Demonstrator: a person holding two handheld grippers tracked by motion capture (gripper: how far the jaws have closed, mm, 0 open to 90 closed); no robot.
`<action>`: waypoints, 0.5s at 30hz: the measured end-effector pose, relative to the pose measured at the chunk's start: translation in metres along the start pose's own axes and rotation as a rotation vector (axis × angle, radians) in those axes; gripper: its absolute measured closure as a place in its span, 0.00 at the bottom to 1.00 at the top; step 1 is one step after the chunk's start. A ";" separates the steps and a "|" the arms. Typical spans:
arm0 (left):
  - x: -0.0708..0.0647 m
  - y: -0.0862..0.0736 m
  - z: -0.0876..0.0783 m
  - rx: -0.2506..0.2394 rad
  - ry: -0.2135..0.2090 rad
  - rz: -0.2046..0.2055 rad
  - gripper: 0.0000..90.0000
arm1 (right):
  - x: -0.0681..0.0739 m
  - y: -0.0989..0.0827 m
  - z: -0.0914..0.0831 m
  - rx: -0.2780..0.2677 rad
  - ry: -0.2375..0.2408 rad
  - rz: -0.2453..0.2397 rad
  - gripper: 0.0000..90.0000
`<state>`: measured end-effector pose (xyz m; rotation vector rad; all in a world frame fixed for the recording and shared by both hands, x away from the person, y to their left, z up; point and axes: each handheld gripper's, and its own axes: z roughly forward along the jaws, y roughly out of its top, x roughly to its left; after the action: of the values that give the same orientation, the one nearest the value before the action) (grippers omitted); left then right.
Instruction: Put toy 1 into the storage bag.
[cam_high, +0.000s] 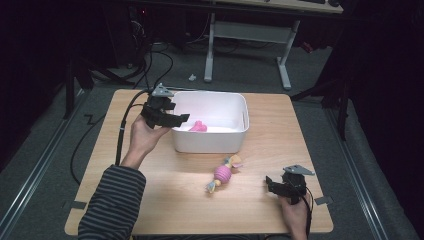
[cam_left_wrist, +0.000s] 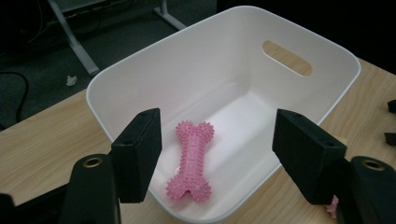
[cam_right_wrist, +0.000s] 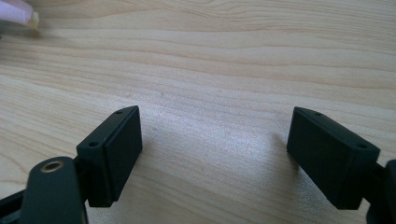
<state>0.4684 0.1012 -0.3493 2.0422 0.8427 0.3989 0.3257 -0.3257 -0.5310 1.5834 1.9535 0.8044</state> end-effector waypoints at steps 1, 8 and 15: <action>0.001 -0.003 -0.007 -0.016 0.000 -0.012 0.37 | 0.000 0.000 0.000 0.000 0.000 0.000 0.20; -0.001 -0.018 -0.020 -0.049 0.010 -0.036 0.37 | 0.000 0.000 0.000 0.000 0.000 0.000 0.20; -0.005 -0.033 -0.031 -0.068 0.015 -0.050 0.37 | 0.000 0.000 0.000 0.000 0.000 -0.001 0.20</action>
<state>0.4339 0.1295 -0.3580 1.9540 0.8761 0.4098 0.3254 -0.3255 -0.5310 1.5823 1.9543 0.8039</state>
